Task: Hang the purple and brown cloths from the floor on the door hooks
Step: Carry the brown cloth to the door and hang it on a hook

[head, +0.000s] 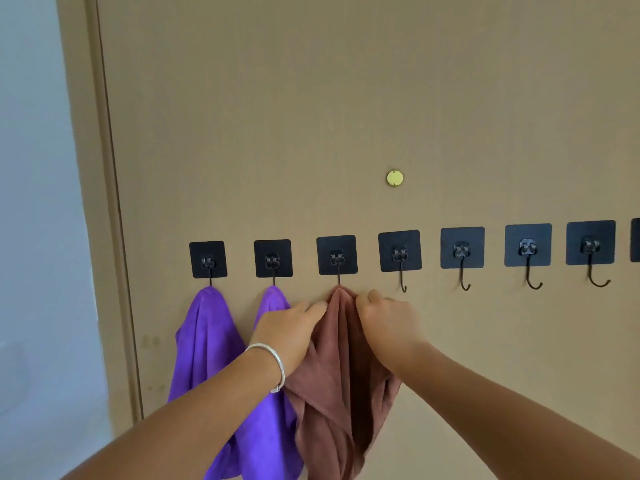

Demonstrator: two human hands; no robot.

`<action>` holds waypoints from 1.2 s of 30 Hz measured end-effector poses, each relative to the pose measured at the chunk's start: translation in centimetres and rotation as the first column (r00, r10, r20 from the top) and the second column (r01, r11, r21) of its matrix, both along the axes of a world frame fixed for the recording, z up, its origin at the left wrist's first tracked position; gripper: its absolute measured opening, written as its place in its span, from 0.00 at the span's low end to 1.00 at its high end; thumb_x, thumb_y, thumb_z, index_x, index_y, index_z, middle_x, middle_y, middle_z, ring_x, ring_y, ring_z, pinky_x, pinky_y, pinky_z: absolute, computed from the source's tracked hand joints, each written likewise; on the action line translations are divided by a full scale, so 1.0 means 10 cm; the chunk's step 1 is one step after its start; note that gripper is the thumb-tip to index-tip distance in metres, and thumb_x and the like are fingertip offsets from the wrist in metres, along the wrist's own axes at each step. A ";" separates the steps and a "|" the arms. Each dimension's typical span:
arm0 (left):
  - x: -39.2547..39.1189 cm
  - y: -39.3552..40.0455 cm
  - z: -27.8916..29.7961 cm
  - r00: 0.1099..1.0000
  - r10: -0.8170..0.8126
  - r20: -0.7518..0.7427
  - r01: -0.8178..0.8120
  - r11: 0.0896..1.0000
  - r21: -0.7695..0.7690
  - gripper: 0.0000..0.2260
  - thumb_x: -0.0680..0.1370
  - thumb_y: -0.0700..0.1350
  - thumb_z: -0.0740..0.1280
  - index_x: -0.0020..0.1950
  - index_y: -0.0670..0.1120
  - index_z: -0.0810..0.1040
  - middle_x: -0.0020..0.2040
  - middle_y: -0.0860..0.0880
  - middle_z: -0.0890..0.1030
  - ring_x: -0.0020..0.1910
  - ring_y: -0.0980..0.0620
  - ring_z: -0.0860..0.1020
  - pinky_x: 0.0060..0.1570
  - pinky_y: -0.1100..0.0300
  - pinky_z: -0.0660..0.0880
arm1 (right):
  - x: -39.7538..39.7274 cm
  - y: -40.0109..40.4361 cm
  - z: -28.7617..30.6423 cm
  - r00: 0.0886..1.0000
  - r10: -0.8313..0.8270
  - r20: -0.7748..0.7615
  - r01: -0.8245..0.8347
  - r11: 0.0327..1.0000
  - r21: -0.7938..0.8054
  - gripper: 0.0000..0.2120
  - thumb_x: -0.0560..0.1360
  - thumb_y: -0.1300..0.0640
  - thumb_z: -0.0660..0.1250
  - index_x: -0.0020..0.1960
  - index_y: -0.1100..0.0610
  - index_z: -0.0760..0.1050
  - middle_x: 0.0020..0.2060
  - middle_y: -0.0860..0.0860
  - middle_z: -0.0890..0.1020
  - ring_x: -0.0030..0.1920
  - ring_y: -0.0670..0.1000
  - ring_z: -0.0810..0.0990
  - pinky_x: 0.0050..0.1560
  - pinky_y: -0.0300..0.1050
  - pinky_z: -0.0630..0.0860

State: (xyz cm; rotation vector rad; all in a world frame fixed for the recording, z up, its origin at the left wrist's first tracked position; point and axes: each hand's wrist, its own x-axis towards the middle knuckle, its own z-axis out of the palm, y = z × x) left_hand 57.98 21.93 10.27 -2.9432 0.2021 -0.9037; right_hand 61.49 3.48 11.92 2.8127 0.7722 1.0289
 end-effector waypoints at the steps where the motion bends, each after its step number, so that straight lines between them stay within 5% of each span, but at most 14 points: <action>1: 0.01 -0.03 -0.05 1.000 -0.004 -0.002 0.004 1.000 -0.024 0.20 0.78 0.43 0.55 0.69 0.58 0.60 0.57 0.52 0.73 0.49 0.46 0.77 0.47 0.50 0.75 | -0.01 0.03 -0.06 1.000 0.000 -0.012 0.000 1.000 0.020 0.10 0.78 0.63 0.58 0.59 0.58 0.69 0.50 0.53 0.75 0.44 0.55 0.79 0.36 0.46 0.68; 7: 0.03 -0.20 -0.27 1.000 0.025 0.002 -0.025 0.994 -0.107 0.19 0.80 0.44 0.57 0.70 0.55 0.59 0.55 0.49 0.74 0.47 0.44 0.79 0.38 0.51 0.72 | -0.06 0.15 -0.33 0.997 0.022 -0.068 -0.012 0.990 0.141 0.09 0.78 0.60 0.56 0.57 0.56 0.69 0.51 0.52 0.75 0.46 0.56 0.78 0.38 0.46 0.68; 11: -0.09 -0.11 -0.17 0.992 0.016 0.123 -0.026 0.997 0.078 0.13 0.79 0.46 0.58 0.64 0.51 0.68 0.55 0.49 0.71 0.54 0.45 0.72 0.46 0.54 0.68 | -0.05 0.00 -0.29 0.994 0.029 0.101 -0.046 0.984 0.169 0.09 0.77 0.59 0.60 0.54 0.54 0.76 0.49 0.52 0.76 0.49 0.56 0.74 0.47 0.48 0.71; 14: -0.19 -0.12 -0.17 0.991 -0.026 0.128 0.038 0.995 -0.090 0.13 0.82 0.51 0.55 0.64 0.51 0.69 0.56 0.50 0.73 0.53 0.46 0.75 0.45 0.54 0.72 | -0.11 -0.06 -0.39 0.961 0.191 0.201 -0.263 0.856 0.444 0.10 0.74 0.62 0.66 0.53 0.54 0.79 0.45 0.50 0.76 0.43 0.52 0.74 0.41 0.46 0.75; 17: -0.23 -0.24 -0.28 0.993 -0.064 -0.098 0.028 0.945 -0.327 0.22 0.80 0.60 0.51 0.71 0.51 0.62 0.63 0.48 0.73 0.60 0.44 0.74 0.57 0.51 0.72 | -0.16 0.00 -0.54 0.948 0.317 0.020 -0.267 0.762 0.590 0.15 0.76 0.56 0.62 0.63 0.51 0.72 0.53 0.47 0.74 0.47 0.47 0.74 0.46 0.41 0.76; 20: -0.25 -0.31 -0.49 0.963 -0.130 -0.237 0.026 0.916 -0.401 0.31 0.77 0.62 0.57 0.76 0.52 0.53 0.70 0.48 0.66 0.62 0.45 0.74 0.61 0.53 0.71 | -0.14 0.07 -0.74 0.953 0.281 -0.114 -0.201 0.866 0.458 0.19 0.77 0.54 0.58 0.67 0.52 0.66 0.62 0.48 0.71 0.58 0.49 0.71 0.57 0.44 0.73; 24: -0.23 -0.22 -0.63 0.913 -0.121 -0.390 0.006 0.959 -0.283 0.36 0.76 0.42 0.64 0.78 0.47 0.46 0.76 0.49 0.55 0.70 0.49 0.68 0.68 0.57 0.65 | -0.07 0.02 -0.84 0.955 0.263 -0.138 -0.204 0.919 0.338 0.24 0.78 0.57 0.56 0.74 0.53 0.59 0.67 0.48 0.68 0.64 0.50 0.67 0.61 0.44 0.71; 28: -0.28 -0.14 -0.60 0.939 -0.085 -0.334 -0.010 0.962 -0.273 0.29 0.76 0.36 0.62 0.75 0.48 0.58 0.73 0.51 0.64 0.69 0.52 0.68 0.67 0.61 0.65 | -0.05 -0.13 -0.80 0.950 0.277 -0.143 -0.232 0.935 0.269 0.24 0.80 0.58 0.54 0.75 0.52 0.58 0.69 0.48 0.66 0.65 0.49 0.67 0.60 0.42 0.72; 32: -0.39 -0.25 -0.45 0.926 -0.011 -0.376 -0.085 0.968 -0.238 0.25 0.74 0.41 0.62 0.71 0.48 0.61 0.68 0.50 0.71 0.62 0.47 0.74 0.60 0.55 0.72 | -0.15 -0.17 -0.79 0.959 0.261 -0.110 -0.232 0.947 0.223 0.26 0.75 0.57 0.59 0.73 0.56 0.64 0.64 0.50 0.72 0.61 0.52 0.72 0.62 0.42 0.70; 36: -0.43 -0.41 -0.07 0.990 0.045 -0.131 -0.072 0.975 -0.210 0.24 0.75 0.46 0.59 0.71 0.48 0.59 0.66 0.49 0.71 0.60 0.46 0.74 0.56 0.51 0.73 | -0.28 -0.19 -0.68 0.970 0.244 0.017 -0.239 0.931 0.276 0.27 0.68 0.56 0.69 0.67 0.61 0.73 0.60 0.54 0.78 0.59 0.56 0.77 0.62 0.50 0.74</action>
